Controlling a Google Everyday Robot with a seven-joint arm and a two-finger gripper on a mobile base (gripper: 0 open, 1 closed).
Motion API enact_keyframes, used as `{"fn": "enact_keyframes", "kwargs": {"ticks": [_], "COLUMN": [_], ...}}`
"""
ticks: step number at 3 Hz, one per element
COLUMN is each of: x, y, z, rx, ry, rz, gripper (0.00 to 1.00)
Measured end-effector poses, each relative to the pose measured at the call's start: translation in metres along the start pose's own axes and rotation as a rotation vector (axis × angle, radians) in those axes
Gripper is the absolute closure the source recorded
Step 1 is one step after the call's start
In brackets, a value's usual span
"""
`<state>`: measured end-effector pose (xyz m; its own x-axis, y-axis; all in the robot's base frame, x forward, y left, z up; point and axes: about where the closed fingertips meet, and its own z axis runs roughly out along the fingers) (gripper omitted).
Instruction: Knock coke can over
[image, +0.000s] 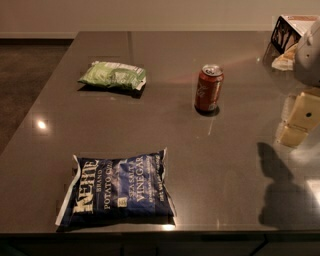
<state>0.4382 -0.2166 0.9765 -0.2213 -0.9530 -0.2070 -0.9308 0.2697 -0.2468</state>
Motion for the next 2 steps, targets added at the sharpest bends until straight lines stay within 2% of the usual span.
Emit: {"fn": "enact_keyframes", "kwargs": {"ticks": [1,2], "x": [0.0,-0.001], "y": [0.0,-0.018], "z": [0.0,0.0], "rx": [0.0,0.024], "ry": [0.0,-0.008], "rz": [0.0,0.041], "gripper": [0.0,0.0]}}
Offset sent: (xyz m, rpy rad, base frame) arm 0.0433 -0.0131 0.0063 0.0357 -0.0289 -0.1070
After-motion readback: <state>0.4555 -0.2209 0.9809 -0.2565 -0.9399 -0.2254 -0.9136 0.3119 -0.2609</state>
